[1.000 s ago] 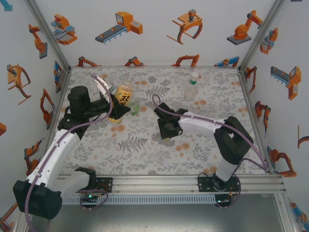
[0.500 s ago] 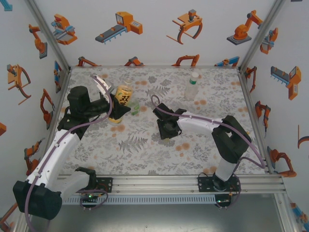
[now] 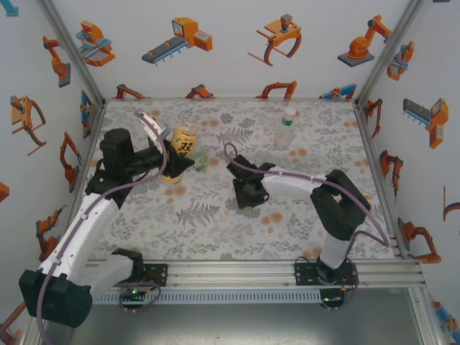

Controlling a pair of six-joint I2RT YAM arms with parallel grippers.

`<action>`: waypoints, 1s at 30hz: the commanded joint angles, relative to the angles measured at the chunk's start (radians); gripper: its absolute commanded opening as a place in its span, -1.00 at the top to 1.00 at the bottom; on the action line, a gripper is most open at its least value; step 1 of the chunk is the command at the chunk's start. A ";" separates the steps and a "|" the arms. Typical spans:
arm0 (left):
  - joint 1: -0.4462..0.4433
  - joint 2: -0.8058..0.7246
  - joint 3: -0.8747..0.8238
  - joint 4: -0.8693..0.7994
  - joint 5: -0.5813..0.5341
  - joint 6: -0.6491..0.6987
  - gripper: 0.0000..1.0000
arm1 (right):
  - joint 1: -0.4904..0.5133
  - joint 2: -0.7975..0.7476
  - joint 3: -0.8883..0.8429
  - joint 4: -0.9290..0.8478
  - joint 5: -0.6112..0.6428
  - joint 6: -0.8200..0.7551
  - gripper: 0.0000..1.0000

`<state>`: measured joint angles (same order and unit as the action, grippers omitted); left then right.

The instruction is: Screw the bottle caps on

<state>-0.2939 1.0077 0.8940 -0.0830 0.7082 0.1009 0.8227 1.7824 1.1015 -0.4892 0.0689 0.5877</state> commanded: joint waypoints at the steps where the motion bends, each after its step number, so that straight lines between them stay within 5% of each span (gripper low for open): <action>1: 0.003 -0.017 -0.005 0.025 0.032 -0.010 1.00 | 0.008 0.018 -0.021 0.014 0.000 0.020 0.15; 30: 0.002 -0.026 -0.001 0.012 0.026 -0.003 1.00 | 0.023 -0.046 0.050 -0.055 0.015 0.017 0.07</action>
<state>-0.2939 1.0027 0.8940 -0.0834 0.7082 0.1009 0.8413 1.7462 1.1164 -0.5274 0.0723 0.5919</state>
